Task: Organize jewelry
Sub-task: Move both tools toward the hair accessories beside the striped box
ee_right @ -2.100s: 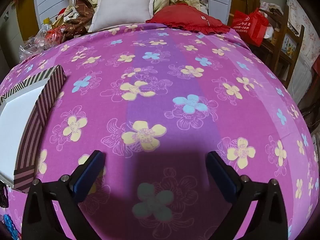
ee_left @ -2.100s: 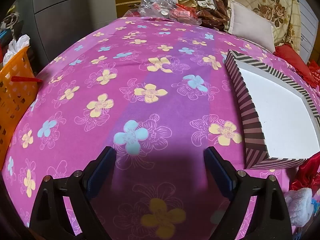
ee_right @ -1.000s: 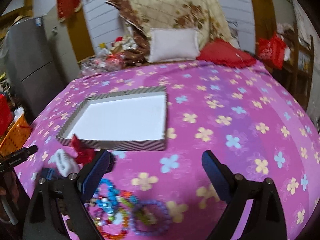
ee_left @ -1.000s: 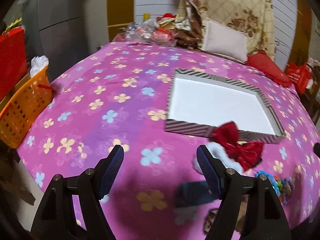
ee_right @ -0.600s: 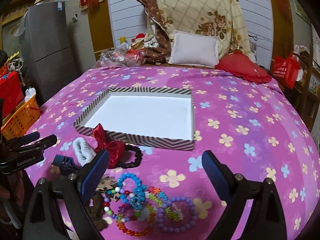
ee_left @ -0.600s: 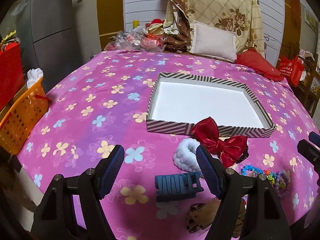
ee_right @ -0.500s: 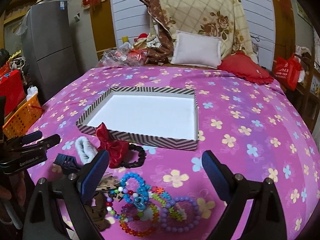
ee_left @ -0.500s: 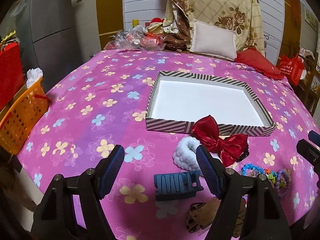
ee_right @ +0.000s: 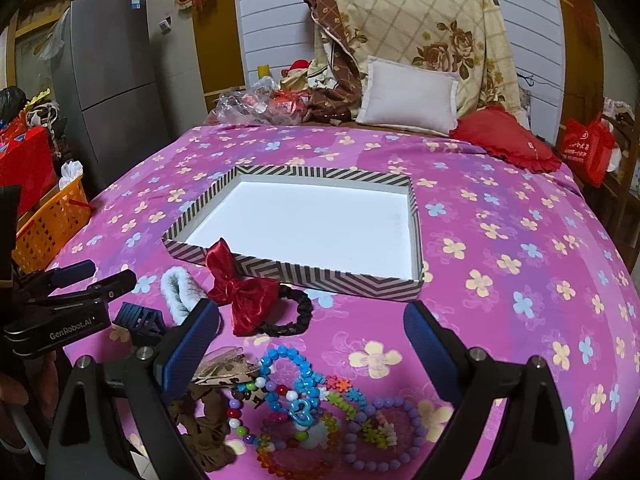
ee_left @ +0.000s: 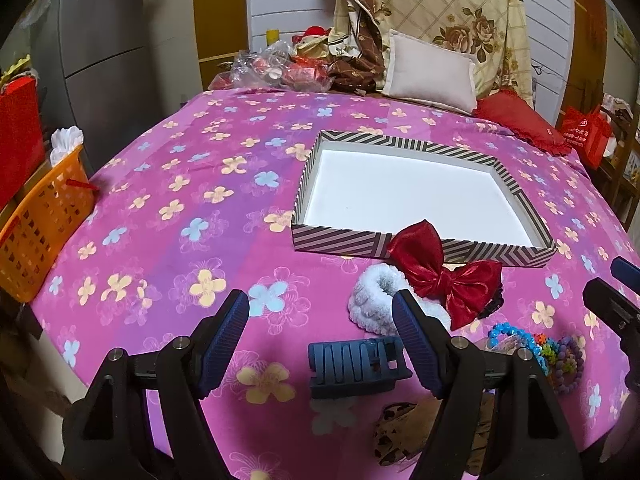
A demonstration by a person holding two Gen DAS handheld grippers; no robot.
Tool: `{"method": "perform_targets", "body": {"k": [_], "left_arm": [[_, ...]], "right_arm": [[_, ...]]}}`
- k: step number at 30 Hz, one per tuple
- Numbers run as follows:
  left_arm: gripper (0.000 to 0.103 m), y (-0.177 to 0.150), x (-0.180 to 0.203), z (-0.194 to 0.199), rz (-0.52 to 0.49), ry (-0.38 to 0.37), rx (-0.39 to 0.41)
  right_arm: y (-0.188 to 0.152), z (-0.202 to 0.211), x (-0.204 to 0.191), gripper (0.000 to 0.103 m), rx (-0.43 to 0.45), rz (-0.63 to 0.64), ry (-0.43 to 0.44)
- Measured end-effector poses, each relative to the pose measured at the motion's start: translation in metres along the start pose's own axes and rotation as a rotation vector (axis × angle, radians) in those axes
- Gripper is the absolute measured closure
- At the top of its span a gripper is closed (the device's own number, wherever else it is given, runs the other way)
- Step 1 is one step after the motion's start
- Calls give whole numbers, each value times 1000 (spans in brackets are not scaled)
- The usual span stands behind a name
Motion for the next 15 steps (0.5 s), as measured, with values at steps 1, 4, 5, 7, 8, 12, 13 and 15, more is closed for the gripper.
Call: {"method": "perform_targets", "body": {"k": [1,4,5,7,8,12,13,15], "left_arm": [[37,0,0,0,-1,0,0],[37,0,-1,-1,0,-1,-2],[37,-1,-1,-1,1,-1,-2],[37,-1,-1,-2,3,-1,-4],[37,-1,-1,-2,6,-2,-4],[37,-1,0,-2,10,0,-5],[37,-1,-1,-2,9,-1,-5],[37,-1,-1,-2,9,-2,-4]], "right_arm": [[0,0,0,7,-1,-1,-1],[-1,-3,0,7,-17,-8,0],[-1,-4,-1,7,-22,-10,0],[-1,-5,-2,7,-24,-10,-1],[-1,-5,-2,7,-24,-9,-3],[0,-7,-3,7,-24,-6,-13],[0,-7,-3,7,-24,-8,-15],[-1,-8,-1,7,-27,-11,-19]]}}
Point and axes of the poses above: each gripper's, at about its wrist camera, not at the fingertips, and z roughly against the way its jaws point, x to its right, y to its top, the point moved 4 cm from there along -z, roughly the way its jaws point, and after that the axes turned 15 degrees about x, right-handed, at the moved point
